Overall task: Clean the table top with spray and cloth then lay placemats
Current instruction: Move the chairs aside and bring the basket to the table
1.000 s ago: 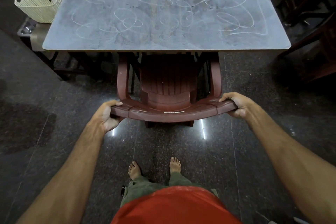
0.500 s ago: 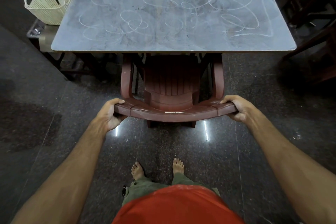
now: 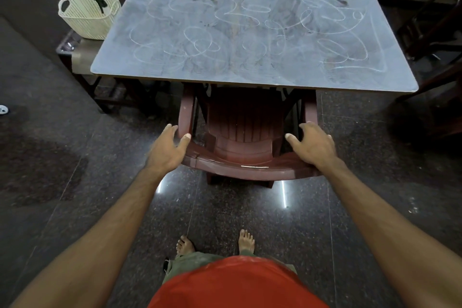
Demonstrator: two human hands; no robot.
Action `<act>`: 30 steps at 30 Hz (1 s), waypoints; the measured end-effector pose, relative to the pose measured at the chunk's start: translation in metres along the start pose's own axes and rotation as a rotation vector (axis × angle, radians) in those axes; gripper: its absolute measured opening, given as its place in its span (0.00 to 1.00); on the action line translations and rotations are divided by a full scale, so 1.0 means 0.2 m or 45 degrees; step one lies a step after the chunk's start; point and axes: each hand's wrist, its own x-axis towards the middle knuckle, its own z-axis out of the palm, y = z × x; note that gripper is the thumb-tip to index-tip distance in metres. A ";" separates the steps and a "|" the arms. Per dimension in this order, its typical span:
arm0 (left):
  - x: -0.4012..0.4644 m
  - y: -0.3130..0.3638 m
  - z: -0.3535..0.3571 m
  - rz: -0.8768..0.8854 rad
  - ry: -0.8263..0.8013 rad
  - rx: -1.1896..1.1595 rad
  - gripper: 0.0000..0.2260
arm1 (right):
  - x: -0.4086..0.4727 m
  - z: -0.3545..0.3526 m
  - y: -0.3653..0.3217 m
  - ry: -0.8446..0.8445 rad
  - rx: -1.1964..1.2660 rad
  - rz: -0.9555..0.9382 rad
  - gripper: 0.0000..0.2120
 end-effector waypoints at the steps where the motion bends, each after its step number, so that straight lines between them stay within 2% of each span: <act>1: 0.01 0.00 -0.01 0.048 0.010 0.021 0.21 | 0.00 0.02 -0.07 -0.011 -0.005 -0.045 0.26; 6: 0.12 -0.13 -0.09 0.126 0.011 0.168 0.29 | 0.02 0.15 -0.44 -0.063 0.018 -0.220 0.32; 12: 0.24 -0.33 -0.34 0.281 0.141 0.371 0.32 | 0.06 0.25 -0.90 -0.074 0.047 -0.405 0.39; 19: 0.39 -0.54 -0.74 0.377 0.278 0.521 0.33 | 0.11 0.30 -1.47 0.011 0.061 -0.583 0.40; 30: 0.60 -0.87 -1.15 0.333 0.358 0.535 0.34 | 0.20 0.40 -2.17 0.035 0.007 -0.747 0.40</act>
